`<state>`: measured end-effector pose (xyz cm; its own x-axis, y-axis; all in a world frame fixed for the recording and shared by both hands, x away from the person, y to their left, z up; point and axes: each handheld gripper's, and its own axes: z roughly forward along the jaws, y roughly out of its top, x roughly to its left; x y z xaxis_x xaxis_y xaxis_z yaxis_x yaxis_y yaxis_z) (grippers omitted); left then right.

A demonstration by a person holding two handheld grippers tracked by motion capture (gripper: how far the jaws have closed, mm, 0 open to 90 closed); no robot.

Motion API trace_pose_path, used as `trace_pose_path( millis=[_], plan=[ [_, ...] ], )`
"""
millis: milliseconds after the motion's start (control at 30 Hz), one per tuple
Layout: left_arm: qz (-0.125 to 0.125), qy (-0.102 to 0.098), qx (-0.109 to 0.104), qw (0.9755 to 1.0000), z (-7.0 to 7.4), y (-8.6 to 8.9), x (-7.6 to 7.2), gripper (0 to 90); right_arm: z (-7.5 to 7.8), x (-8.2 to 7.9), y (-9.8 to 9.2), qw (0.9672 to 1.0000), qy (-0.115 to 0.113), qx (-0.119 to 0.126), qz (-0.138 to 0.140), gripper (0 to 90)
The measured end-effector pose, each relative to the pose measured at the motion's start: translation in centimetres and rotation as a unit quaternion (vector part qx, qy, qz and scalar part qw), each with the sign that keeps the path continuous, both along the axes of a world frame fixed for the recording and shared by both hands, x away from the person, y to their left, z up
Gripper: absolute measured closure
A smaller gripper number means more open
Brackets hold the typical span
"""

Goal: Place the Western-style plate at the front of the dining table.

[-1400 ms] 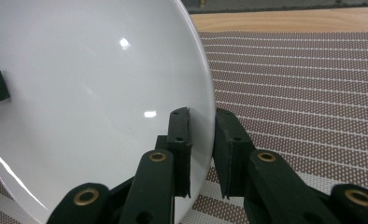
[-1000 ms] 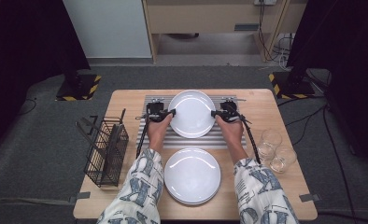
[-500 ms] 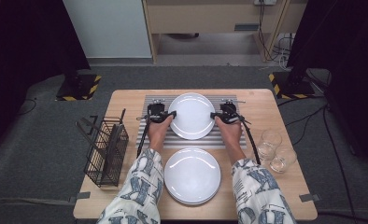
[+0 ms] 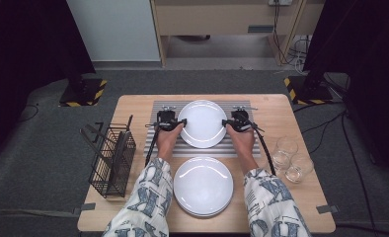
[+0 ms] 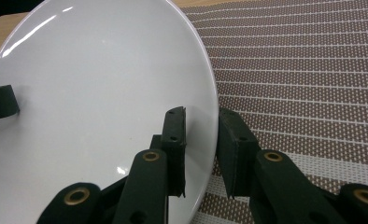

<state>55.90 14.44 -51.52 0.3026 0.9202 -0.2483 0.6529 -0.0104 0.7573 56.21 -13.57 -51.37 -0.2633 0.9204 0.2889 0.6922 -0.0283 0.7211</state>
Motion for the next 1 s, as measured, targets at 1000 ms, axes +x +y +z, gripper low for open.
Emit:
trace_pose_path(
  millis=[1000],
  plan=[
    [0.000,0.025,-0.005,0.9997,-1.6,0.0,0.4,57.1,-1.8,-0.2,-0.1,0.9998,0.016,0.009,-0.010,72.9]
  ],
)
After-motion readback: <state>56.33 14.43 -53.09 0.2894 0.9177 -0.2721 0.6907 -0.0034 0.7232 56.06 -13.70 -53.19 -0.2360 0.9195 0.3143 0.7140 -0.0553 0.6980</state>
